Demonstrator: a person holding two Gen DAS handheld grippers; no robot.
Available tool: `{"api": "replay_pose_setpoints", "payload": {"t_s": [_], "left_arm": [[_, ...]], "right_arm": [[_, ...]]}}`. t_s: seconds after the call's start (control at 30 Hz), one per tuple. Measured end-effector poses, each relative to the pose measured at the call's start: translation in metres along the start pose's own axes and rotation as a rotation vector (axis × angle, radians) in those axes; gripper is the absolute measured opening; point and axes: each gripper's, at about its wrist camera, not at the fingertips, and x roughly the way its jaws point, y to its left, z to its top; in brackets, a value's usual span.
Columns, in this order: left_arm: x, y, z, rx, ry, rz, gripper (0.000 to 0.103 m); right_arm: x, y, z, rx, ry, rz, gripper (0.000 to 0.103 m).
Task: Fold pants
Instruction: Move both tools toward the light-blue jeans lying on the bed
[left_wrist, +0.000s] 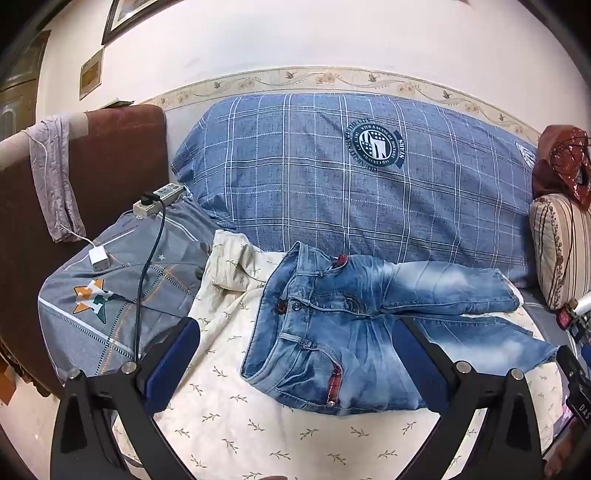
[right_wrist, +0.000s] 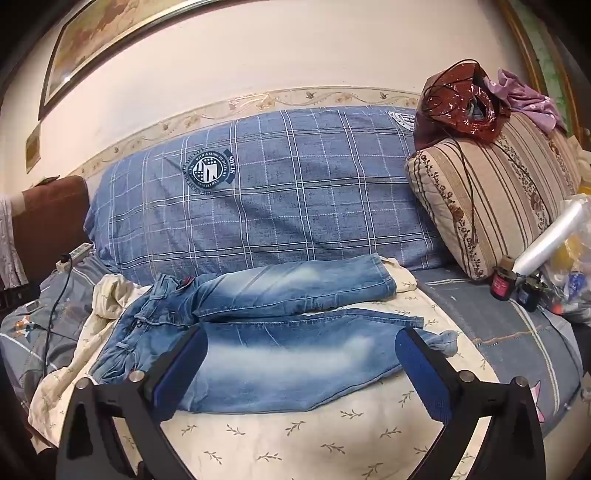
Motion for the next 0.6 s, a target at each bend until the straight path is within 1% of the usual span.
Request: {"api": "replay_pose_setpoints", "payload": {"t_s": [0.13, 0.23, 0.3, 0.33, 0.6], "left_arm": [[0.002, 0.002, -0.001, 0.012, 0.007, 0.006, 0.103], [0.008, -0.004, -0.003, 0.027, 0.023, 0.020, 0.103], [0.007, -0.003, -0.002, 0.020, 0.020, 0.018, 0.103], [0.006, -0.003, -0.003, 0.019, 0.018, 0.018, 0.103], [0.006, -0.004, -0.002, 0.032, 0.019, 0.014, 0.103]], "right_arm": [[0.000, 0.003, 0.000, -0.028, -0.002, -0.010, 0.103], [0.000, 0.006, 0.002, -0.033, -0.001, -0.012, 0.103], [0.000, 0.009, 0.004, -0.041, -0.004, -0.016, 0.103], [0.001, 0.017, 0.004, -0.020, -0.001, -0.007, 0.103], [0.001, 0.011, 0.009, -0.021, -0.003, -0.003, 0.103]]}}
